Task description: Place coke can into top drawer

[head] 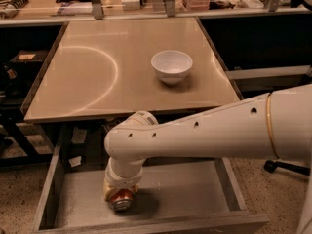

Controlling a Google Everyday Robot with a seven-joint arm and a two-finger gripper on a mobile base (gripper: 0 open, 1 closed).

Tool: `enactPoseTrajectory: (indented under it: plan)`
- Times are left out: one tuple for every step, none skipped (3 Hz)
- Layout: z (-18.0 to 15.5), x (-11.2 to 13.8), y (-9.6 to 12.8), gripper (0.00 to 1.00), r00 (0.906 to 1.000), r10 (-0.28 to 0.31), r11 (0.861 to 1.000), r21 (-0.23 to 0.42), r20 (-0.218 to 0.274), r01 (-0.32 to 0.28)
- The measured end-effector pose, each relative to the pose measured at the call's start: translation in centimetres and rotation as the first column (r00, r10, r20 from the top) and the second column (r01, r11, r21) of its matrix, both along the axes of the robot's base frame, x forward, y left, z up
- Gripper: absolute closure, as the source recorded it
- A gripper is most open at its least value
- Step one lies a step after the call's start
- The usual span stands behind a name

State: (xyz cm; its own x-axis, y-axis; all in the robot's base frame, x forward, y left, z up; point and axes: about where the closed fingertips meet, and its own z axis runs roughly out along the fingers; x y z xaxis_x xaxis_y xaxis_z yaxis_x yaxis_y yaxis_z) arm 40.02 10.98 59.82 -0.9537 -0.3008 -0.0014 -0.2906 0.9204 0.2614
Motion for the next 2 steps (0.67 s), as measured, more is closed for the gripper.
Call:
enactPoseTrajectory:
  plan:
    - [-0.03,0.00,0.01,0.82,1.0000,-0.001,1.000,0.003,-0.004,0.001]
    - [-0.03,0.00,0.01,0.59,1.0000,-0.001,1.000,0.003,-0.004,0.001]
